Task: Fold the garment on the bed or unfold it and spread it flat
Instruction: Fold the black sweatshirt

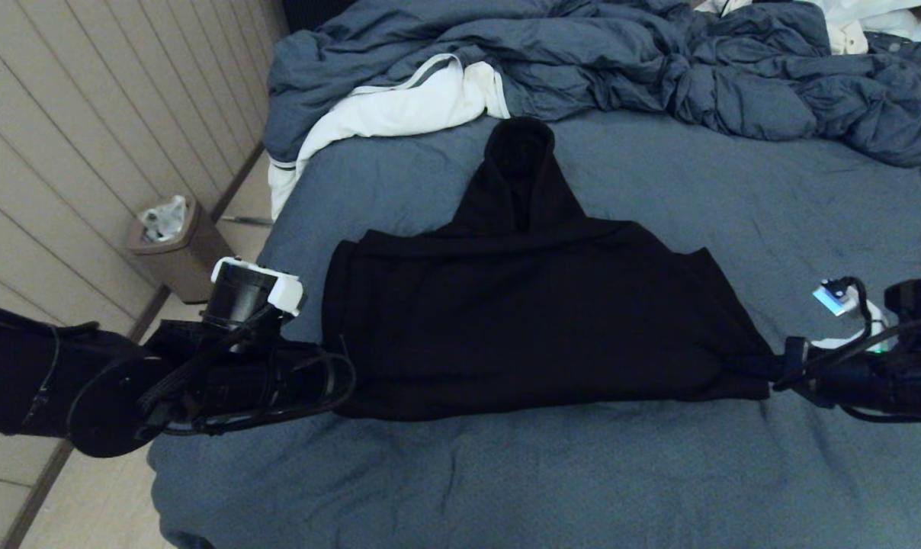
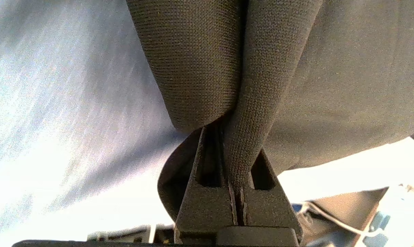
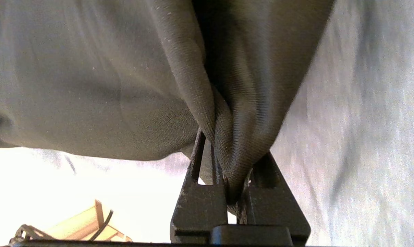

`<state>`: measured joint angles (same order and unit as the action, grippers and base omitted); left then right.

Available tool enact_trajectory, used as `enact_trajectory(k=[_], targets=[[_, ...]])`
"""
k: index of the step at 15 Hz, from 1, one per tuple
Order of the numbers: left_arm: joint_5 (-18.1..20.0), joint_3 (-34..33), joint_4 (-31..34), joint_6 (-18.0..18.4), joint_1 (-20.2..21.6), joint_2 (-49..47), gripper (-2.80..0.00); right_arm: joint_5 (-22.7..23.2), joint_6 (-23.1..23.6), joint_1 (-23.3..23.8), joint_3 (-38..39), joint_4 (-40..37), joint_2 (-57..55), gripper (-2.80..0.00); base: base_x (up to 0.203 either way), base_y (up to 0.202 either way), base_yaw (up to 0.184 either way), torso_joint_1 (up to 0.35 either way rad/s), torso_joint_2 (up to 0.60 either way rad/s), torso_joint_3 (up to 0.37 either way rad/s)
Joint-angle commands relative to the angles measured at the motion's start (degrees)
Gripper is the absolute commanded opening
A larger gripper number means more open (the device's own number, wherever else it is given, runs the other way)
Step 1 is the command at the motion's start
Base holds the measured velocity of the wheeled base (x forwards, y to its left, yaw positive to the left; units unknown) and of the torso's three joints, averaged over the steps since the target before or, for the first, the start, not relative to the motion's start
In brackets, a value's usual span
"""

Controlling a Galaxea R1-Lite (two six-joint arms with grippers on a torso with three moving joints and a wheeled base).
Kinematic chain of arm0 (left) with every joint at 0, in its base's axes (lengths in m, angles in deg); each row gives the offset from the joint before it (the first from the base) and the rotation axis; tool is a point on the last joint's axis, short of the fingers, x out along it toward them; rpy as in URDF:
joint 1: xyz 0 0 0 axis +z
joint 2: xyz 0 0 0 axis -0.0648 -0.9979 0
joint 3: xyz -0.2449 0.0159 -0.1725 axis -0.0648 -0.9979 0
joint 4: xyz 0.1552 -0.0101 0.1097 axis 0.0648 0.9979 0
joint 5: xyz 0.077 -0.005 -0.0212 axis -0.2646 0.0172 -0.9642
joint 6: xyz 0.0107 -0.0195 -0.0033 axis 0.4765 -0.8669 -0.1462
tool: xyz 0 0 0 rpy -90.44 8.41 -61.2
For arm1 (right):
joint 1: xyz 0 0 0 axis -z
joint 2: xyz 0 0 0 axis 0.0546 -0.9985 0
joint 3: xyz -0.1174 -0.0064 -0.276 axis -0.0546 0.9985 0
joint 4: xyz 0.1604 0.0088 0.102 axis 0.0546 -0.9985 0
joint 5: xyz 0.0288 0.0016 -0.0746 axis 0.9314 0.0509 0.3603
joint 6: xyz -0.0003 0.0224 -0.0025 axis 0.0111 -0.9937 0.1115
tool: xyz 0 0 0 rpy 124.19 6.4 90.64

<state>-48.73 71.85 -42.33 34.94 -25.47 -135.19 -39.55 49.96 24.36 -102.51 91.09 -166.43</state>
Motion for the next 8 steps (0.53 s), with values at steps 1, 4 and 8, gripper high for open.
enact_trajectory(k=[1,4,8], targets=[[0.1,-2.8,0.1,-0.2,-0.1,3.9,-2.80,0.4,0.3,1.2,2.2,0.1,3.1,-2.80,0.000,0.000,0.000,0.000,0.00,0.000],[0.2,-9.7,1.1,-0.4,-3.7,10.2,-2.80,1.1,2.0,3.0,8.6,0.0,8.5,-2.80,0.000,0.000,0.000,0.000,0.00,0.000],[0.2,-19.1,2.1,-0.8,-8.3,18.1,-2.80,1.0,5.9,4.5,18.3,0.0,17.2,-2.80,0.000,0.000,0.000,0.000,0.00,0.000]])
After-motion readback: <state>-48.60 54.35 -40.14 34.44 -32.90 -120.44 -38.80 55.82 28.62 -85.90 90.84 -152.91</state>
